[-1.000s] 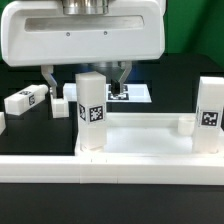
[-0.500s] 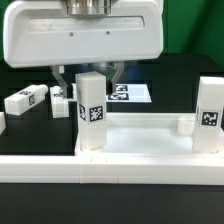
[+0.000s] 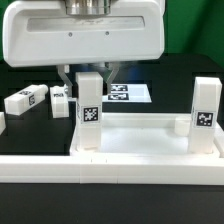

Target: Assemble desk

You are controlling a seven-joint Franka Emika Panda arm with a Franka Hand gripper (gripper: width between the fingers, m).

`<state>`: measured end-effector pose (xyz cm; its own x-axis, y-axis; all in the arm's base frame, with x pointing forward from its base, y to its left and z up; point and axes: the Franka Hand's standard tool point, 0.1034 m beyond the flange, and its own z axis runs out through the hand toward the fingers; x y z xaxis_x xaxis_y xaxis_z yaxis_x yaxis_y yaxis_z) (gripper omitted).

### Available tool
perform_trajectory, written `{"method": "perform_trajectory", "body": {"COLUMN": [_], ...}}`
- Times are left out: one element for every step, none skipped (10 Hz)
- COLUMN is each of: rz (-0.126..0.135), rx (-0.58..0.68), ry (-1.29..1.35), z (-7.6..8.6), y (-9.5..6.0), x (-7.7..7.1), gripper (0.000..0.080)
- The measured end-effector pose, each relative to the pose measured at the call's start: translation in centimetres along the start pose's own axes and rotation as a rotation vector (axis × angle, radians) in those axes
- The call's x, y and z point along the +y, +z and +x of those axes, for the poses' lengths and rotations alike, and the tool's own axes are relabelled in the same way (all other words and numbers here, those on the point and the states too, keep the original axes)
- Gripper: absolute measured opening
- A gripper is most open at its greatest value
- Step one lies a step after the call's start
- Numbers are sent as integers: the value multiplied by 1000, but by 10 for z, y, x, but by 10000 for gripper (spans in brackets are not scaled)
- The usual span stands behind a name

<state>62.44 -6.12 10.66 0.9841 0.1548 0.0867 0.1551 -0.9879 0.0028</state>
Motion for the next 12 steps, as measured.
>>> {"method": "perform_trajectory", "body": {"rz": [10, 11, 16, 20, 24, 24, 24, 24, 24, 21, 19, 21], "rx": [2, 2, 2, 2, 1, 0, -1, -4, -6, -11, -12, -13], "ry": [129, 231, 333, 411, 538, 633, 694, 832, 920, 1063, 1173, 1231], "z": [0, 0, 0, 0, 0, 0, -1, 0, 0, 0, 0, 0], "y": [1, 1, 1, 2, 2, 2, 2, 2, 3, 3, 3, 3], "x": [0, -2, -3, -3, -2, -2, -2, -3, -5, -6, -6, -5], "gripper": [289, 289, 289, 290, 290, 291, 291, 291, 291, 291, 291, 291]}}
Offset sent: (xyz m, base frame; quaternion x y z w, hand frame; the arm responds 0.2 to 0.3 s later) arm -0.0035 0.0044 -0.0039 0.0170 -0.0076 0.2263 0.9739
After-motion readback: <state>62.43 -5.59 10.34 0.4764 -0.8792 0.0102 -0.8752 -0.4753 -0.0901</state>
